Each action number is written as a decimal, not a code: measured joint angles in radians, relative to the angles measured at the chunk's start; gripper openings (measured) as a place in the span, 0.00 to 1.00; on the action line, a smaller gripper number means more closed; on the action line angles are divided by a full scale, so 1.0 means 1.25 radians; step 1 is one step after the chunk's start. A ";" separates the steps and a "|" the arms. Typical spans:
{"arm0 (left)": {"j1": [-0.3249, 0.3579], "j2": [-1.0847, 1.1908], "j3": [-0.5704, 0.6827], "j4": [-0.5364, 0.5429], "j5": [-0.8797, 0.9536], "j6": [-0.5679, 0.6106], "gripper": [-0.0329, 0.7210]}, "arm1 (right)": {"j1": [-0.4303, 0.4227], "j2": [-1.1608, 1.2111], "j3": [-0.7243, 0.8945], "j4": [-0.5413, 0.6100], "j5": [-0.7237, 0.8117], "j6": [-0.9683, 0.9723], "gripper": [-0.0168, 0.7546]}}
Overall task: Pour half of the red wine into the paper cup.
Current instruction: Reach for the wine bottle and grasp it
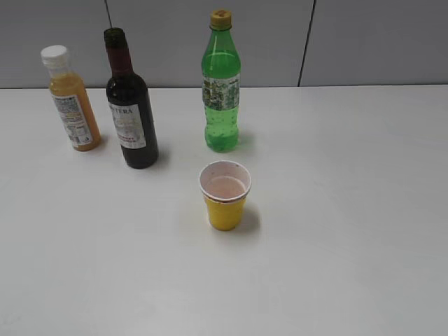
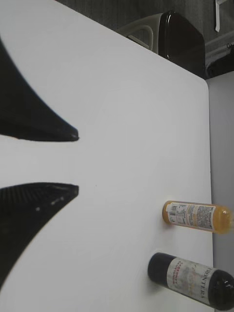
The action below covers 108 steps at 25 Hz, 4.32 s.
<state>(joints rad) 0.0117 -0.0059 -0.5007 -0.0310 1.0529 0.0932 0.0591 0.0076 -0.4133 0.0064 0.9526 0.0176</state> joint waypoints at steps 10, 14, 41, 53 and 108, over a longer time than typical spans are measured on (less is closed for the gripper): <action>0.000 0.000 0.000 0.000 0.000 0.000 0.35 | -0.014 -0.009 0.000 -0.023 0.000 0.000 0.79; 0.000 0.000 0.000 0.000 0.000 0.000 0.35 | -0.063 -0.009 0.000 -0.027 -0.001 0.000 0.79; 0.000 0.000 0.000 0.007 0.000 0.000 0.81 | -0.076 -0.009 0.000 0.011 -0.003 0.002 0.79; 0.000 0.000 0.000 0.008 0.000 0.000 0.75 | -0.076 -0.009 0.000 0.012 -0.003 0.002 0.79; -0.051 1.399 0.063 0.412 -1.711 -0.150 0.84 | -0.076 -0.009 0.000 0.013 -0.005 0.003 0.79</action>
<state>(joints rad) -0.0525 1.7427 -0.4223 0.4834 -1.0855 -0.0946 -0.0359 -0.0035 -0.4133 0.0223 0.9464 0.0214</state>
